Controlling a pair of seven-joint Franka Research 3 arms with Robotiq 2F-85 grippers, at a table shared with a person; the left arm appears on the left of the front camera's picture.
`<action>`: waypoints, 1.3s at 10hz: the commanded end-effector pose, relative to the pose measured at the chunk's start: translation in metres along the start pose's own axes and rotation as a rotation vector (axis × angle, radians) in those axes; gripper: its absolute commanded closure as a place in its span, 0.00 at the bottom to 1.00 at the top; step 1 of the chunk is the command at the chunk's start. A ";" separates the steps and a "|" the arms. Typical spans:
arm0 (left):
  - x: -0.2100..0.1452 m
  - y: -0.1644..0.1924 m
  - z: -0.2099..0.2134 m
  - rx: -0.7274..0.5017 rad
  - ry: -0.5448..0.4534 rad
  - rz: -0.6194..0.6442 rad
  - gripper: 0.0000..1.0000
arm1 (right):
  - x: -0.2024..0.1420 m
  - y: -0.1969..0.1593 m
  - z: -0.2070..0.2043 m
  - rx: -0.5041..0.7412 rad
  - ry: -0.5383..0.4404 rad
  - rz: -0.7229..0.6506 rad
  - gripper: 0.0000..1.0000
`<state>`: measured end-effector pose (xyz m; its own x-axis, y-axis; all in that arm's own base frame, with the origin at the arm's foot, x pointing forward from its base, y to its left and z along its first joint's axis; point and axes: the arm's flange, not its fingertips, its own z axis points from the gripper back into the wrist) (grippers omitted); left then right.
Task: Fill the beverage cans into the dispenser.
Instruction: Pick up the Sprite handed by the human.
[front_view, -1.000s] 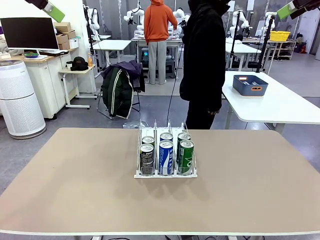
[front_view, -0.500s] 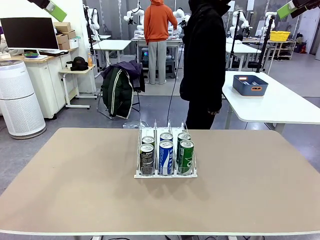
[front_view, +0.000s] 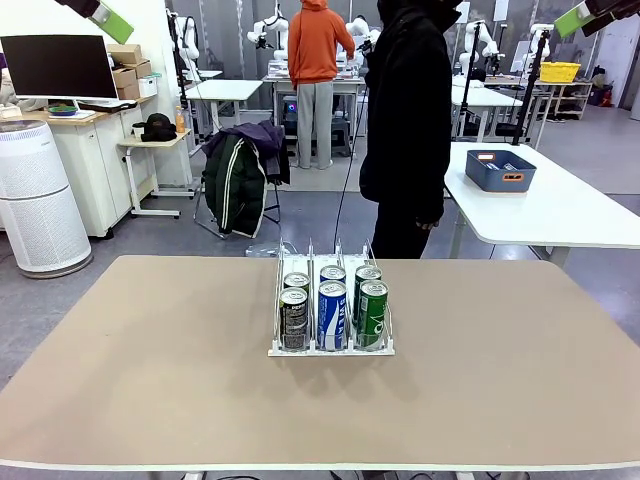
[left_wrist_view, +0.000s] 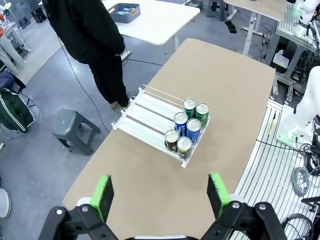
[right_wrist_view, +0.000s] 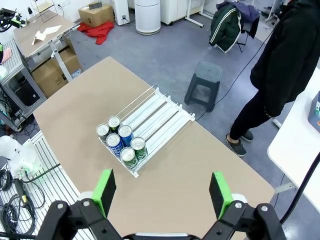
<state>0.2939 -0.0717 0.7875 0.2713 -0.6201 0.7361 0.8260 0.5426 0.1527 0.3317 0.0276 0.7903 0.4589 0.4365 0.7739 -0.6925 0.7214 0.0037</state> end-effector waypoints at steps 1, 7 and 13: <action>0.000 0.001 0.001 0.005 0.001 0.003 0.00 | 0.000 -0.001 -0.001 0.004 -0.001 -0.003 0.00; 0.000 0.001 0.001 0.005 0.001 0.003 0.00 | 0.000 -0.001 -0.001 0.004 -0.001 -0.003 0.00; 0.000 0.001 0.001 0.005 0.001 0.003 0.00 | 0.000 -0.001 -0.001 0.004 -0.001 -0.003 0.00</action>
<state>0.2939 -0.0717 0.7875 0.2712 -0.6201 0.7361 0.8260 0.5426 0.1528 0.3317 0.0276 0.7903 0.4589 0.4365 0.7739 -0.6925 0.7214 0.0038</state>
